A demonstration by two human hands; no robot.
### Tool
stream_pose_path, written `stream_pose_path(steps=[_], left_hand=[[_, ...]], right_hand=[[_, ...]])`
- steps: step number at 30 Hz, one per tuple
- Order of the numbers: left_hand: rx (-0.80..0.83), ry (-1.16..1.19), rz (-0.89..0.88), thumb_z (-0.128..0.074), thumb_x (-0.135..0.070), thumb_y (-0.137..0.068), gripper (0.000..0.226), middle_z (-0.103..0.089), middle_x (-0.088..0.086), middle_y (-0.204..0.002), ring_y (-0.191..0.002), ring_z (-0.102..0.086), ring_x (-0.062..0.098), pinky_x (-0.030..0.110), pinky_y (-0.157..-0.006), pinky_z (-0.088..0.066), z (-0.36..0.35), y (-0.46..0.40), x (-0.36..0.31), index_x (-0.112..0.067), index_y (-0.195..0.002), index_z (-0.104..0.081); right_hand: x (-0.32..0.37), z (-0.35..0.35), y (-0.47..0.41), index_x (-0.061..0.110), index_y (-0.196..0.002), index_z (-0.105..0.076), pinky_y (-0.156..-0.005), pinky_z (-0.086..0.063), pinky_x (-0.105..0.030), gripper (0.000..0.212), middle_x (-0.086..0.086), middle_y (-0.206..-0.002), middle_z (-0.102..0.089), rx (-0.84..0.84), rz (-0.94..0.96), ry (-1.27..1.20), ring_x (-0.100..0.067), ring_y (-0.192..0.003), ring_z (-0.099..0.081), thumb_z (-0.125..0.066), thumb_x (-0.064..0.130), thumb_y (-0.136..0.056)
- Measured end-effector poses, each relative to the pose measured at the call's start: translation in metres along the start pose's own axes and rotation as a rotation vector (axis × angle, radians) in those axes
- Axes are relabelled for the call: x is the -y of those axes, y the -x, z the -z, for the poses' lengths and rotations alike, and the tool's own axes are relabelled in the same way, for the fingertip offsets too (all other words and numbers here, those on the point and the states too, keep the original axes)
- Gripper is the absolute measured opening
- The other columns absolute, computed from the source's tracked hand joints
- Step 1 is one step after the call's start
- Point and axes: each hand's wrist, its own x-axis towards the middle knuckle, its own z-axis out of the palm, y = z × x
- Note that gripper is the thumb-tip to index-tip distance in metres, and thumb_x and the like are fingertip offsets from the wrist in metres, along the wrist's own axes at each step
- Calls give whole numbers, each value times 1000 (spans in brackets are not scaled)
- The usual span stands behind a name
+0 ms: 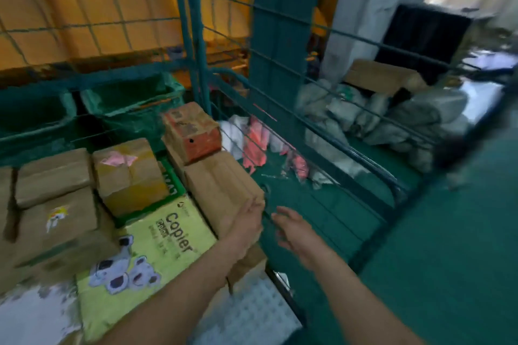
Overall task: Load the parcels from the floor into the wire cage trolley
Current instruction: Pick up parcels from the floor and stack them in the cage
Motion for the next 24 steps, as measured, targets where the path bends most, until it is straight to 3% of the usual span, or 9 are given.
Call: stream_pose_path(steps=[2,4,6,8,11,15,18,20,24], left_hand=[[62,18,-14,-47,-29,-109,48,-50,-4,-124,-117,-47,18,39,-104,-43,-31,34,13,-16,-155,-38],[170,-4,-4,-49,-35,-108,47,-54,-8,-114,-111,-52,16,33,-94,-46,-73,76,37,-27,-153,-38],[249,-29,4,-51,-37,-106,46,-57,-7,-124,-113,-55,16,30,-89,-48,-109,116,68,-31,-151,-41],[335,-73,17,-53,-40,-105,49,-55,-5,-141,-124,-55,19,31,-90,-49,-141,153,92,-31,-152,-41],[485,-198,27,-51,-38,-106,48,-58,-12,-114,-111,-56,17,35,-96,-49,-195,214,135,-29,-152,-41],[730,-413,54,-46,-41,-107,53,-50,-12,-132,-118,-52,16,38,-107,-46,-259,283,184,-29,-157,-33],[882,-537,56,-45,-38,-107,50,-52,-15,-103,-98,-52,13,35,-101,-47,-303,330,214,-28,-155,-35],[995,-644,35,-45,-37,-108,50,-47,-16,-94,-91,-49,12,33,-96,-47,-330,369,236,-26,-156,-35],[1209,-822,27,-45,-41,-108,55,-50,-10,-135,-116,-51,16,36,-105,-48,-361,428,273,-26,-159,-31]], right_hand=[[-29,28,44,23,-138,-53,-79,-51,-30,36,-1,-91,-59,-60,8,-63,-13,-74,-52,-57,28,-103],[-63,56,93,23,-133,-55,-73,-48,-28,30,-2,-90,-56,-139,0,-130,-12,-73,-49,-55,26,-104],[-103,81,139,23,-131,-57,-71,-46,-28,28,0,-90,-58,-235,-8,-202,-13,-75,-51,-55,24,-103],[-143,102,184,25,-128,-59,-81,-50,-31,26,2,-101,-64,-323,-24,-266,-16,-87,-58,-54,26,-103],[-204,136,256,25,-127,-58,-96,-52,-39,25,1,-119,-64,-474,-52,-375,-21,-108,-61,-53,29,-103],[-277,168,349,25,-124,-57,-88,-51,-37,21,-2,-125,-62,-687,-77,-569,-23,-112,-60,-51,31,-105],[-328,180,410,28,-115,-58,-97,-49,-39,13,-2,-123,-63,-842,-75,-702,-19,-105,-61,-51,33,-105],[-363,180,449,26,-120,-56,-96,-49,-38,17,-1,-122,-62,-953,-82,-811,-18,-104,-61,-50,34,-106],[-415,162,507,24,-123,-56,-91,-50,-36,21,-1,-121,-62,-1144,-117,-1008,-21,-106,-60,-52,35,-105]])
